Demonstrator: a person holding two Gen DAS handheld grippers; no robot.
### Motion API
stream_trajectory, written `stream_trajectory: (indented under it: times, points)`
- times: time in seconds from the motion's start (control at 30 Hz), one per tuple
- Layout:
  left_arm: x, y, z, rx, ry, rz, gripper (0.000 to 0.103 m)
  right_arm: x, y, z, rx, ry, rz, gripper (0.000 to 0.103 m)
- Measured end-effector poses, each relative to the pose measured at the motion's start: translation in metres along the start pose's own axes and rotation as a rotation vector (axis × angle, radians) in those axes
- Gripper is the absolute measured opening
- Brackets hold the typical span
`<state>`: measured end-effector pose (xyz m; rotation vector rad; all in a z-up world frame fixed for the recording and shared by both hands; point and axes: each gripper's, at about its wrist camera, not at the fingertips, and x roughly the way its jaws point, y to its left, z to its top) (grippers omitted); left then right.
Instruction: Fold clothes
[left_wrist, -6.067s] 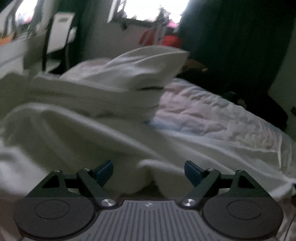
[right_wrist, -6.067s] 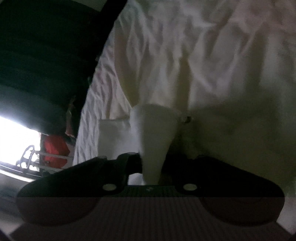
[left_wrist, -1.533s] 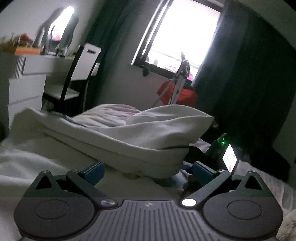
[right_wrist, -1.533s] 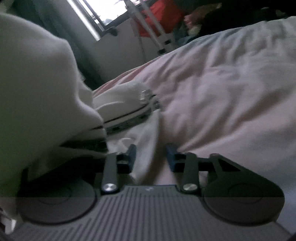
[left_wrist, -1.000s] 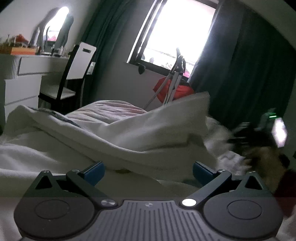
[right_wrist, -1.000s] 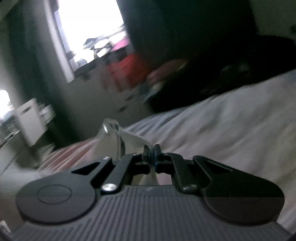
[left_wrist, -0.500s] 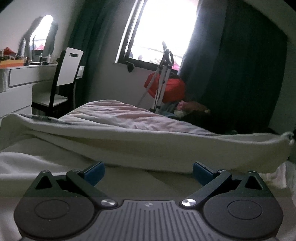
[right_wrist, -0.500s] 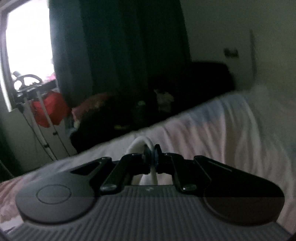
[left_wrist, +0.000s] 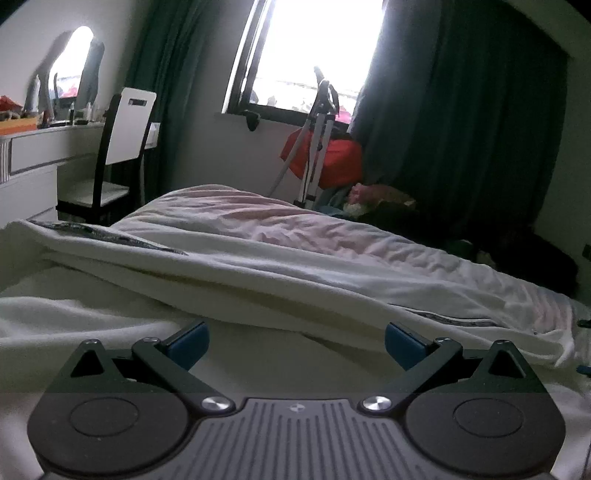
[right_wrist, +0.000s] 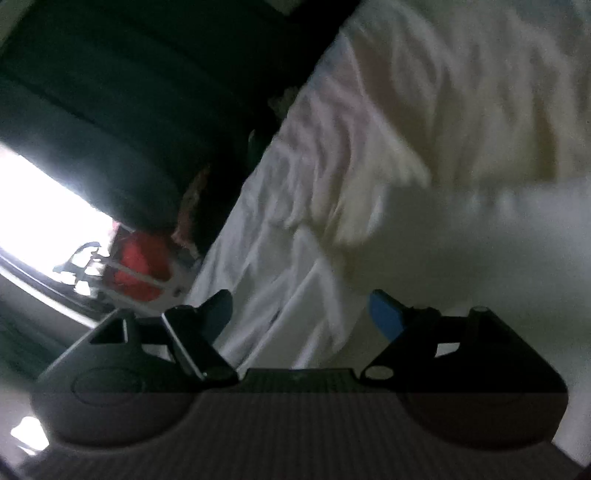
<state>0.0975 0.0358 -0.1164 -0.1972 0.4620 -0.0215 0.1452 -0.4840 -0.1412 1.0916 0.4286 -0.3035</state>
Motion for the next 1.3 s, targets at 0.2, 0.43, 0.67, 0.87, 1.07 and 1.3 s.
stream_trajectory:
  times: [0.2, 0.43, 0.67, 0.87, 1.07, 1.3]
  points:
    - [-0.003, 0.008, -0.003, -0.101, 0.022, 0.015, 0.102, 0.016, 0.016, -0.027, -0.008, 0.202, 0.029, 0.084]
    - [-0.010, 0.010, -0.004, -0.147, 0.016, 0.049, 0.102, 0.073, -0.003, -0.036, 0.060, 0.227, 0.121, 0.083]
    - [-0.006, -0.014, -0.016, -0.046, 0.052, 0.044, 0.102, 0.110, 0.004, -0.010, -0.157, 0.031, -0.022, 0.057]
    - [-0.003, -0.034, -0.016, 0.007, 0.045, 0.020, 0.102, 0.125, -0.009, 0.014, -0.141, -0.033, -0.060, 0.014]
    - [-0.001, -0.048, -0.019, 0.050, 0.056, 0.009, 0.102, 0.124, 0.006, 0.042, -0.127, -0.111, 0.046, 0.008]
    - [-0.002, -0.060, -0.019, 0.119, 0.024, -0.010, 0.102, 0.122, 0.016, 0.055, -0.220, -0.222, 0.061, 0.008]
